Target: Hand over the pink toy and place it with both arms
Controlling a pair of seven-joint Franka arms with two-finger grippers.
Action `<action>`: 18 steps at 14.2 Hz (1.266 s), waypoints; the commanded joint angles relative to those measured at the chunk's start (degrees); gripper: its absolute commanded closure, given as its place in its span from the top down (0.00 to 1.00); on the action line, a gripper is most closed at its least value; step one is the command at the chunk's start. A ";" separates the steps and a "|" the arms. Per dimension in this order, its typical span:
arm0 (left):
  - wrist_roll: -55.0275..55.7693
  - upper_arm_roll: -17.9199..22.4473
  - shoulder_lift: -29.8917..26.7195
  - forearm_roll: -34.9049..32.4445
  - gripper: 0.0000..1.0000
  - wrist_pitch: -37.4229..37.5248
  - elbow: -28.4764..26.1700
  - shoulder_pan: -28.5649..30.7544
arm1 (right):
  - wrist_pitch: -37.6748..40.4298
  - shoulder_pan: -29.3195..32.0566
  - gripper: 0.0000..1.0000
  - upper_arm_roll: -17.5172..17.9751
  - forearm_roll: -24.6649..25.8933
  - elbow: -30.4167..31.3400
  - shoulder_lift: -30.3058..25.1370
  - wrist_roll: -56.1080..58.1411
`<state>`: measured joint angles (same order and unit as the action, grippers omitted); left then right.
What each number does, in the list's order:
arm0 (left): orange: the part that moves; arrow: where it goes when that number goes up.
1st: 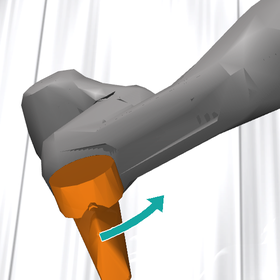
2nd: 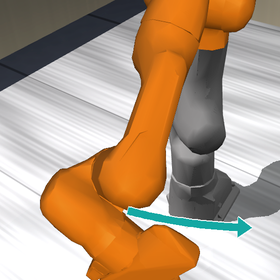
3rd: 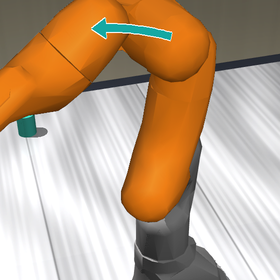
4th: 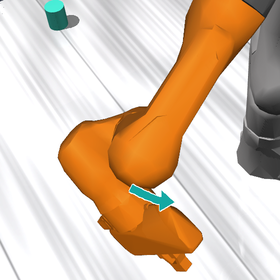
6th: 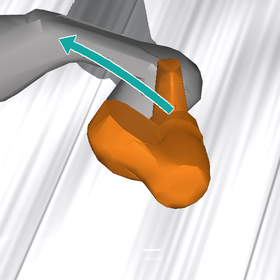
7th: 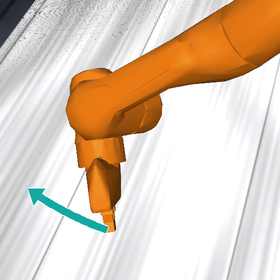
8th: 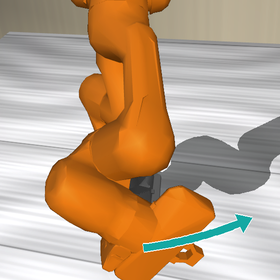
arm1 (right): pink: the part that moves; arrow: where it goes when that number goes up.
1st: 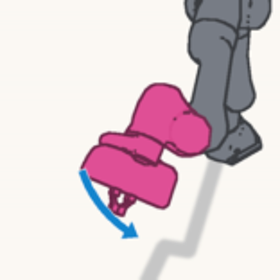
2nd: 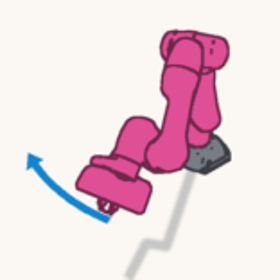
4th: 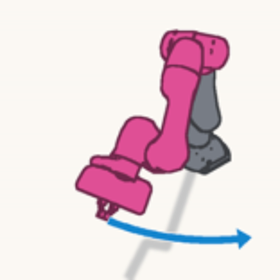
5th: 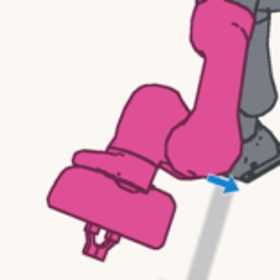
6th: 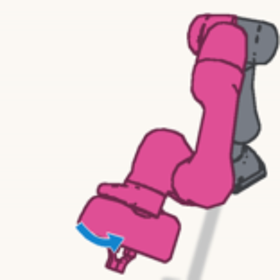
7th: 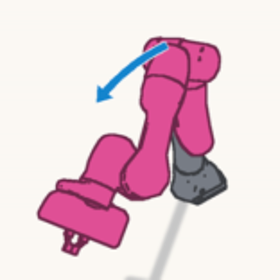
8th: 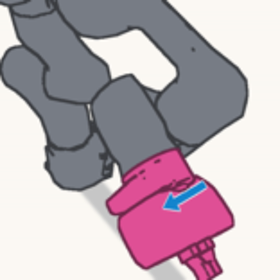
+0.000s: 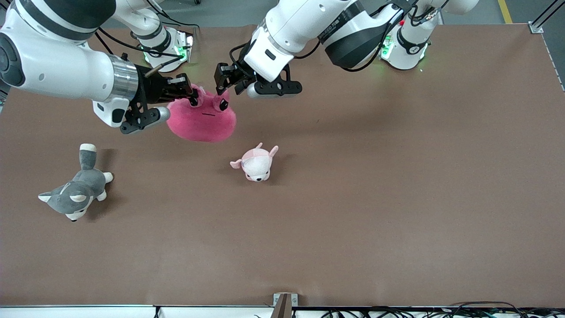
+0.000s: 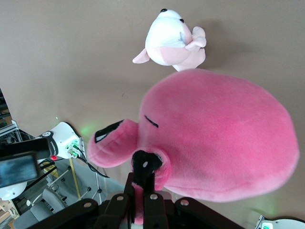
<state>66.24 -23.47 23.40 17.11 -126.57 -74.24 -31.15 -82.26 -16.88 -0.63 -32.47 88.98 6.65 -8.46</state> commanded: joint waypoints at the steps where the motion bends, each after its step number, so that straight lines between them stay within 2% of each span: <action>1: 0.29 0.01 -1.16 -0.67 1.00 -0.08 0.41 2.47 | 0.61 4.38 0.01 0.45 0.30 0.15 -0.41 1.50; 3: -0.23 0.01 -2.65 -0.67 1.00 2.45 -0.29 5.29 | 0.18 8.77 0.01 0.37 0.39 0.15 0.64 7.64; 7: -7.07 -0.08 -7.31 -6.90 1.00 20.62 -1.26 14.33 | -6.40 16.69 0.00 0.37 0.92 0.06 7.05 17.22; 11: -23.30 -0.17 -11.62 -7.35 1.00 34.26 -1.35 28.12 | -8.79 19.60 0.01 0.45 0.74 -2.05 13.38 21.02; 14: -37.89 -0.08 -14.25 -9.02 1.00 41.12 -1.61 37.71 | -10.28 21.62 0.01 0.37 0.65 -2.40 17.07 29.96; 15: -43.34 -0.17 -15.65 -11.98 1.00 42.27 -2.83 40.17 | -10.90 21.80 0.01 0.45 0.65 -2.40 17.69 31.12; 18: -54.69 -0.26 -21.54 -14.21 1.00 42.20 -10.29 47.03 | -11.25 21.63 0.00 0.45 0.30 -4.33 20.76 30.17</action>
<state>17.77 -23.12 7.78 4.29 -83.99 -77.39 12.26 -94.03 3.86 -1.31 -32.04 87.52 25.16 21.76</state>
